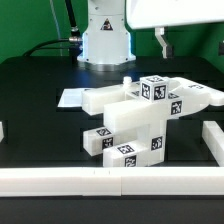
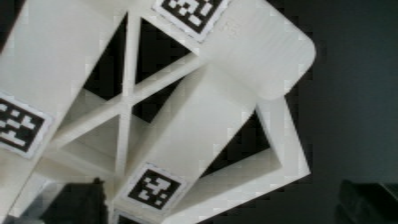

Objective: Assemble chair

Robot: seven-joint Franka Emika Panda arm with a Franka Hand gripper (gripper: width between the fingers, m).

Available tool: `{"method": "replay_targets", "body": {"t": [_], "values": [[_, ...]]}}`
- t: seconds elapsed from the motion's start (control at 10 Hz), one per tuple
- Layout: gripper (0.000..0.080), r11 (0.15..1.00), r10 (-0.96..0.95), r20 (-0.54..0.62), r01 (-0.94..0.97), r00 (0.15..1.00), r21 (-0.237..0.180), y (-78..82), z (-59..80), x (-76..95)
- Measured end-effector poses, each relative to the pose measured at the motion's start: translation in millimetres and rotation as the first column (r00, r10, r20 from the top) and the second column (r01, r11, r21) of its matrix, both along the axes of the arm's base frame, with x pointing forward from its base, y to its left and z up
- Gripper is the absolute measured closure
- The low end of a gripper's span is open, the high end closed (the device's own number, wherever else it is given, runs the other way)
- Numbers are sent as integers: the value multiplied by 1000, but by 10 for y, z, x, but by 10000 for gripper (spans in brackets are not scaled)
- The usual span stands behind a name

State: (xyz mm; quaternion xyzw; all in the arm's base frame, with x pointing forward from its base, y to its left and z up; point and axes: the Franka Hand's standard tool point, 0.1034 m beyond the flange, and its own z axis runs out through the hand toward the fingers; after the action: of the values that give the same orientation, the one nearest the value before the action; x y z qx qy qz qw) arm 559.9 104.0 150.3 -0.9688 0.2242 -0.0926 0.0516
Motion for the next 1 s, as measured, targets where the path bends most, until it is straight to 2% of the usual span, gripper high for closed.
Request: {"method": "replay_targets", "body": {"t": [0.1,0.2,0.4,0.5,1.0], "values": [[151,1000,12,6,-12,1000,-4,0,-2,-1],[151,997,78,50,-77,996,-26,-4,-37,-62],[151,975,215,38,-212,976,-59,-1,-161,-420],[151,972,227,47,-223,973,-66,-19,-202,-538],[151,971,233,28,-231,972,-64,-26,-215,-529]]}}
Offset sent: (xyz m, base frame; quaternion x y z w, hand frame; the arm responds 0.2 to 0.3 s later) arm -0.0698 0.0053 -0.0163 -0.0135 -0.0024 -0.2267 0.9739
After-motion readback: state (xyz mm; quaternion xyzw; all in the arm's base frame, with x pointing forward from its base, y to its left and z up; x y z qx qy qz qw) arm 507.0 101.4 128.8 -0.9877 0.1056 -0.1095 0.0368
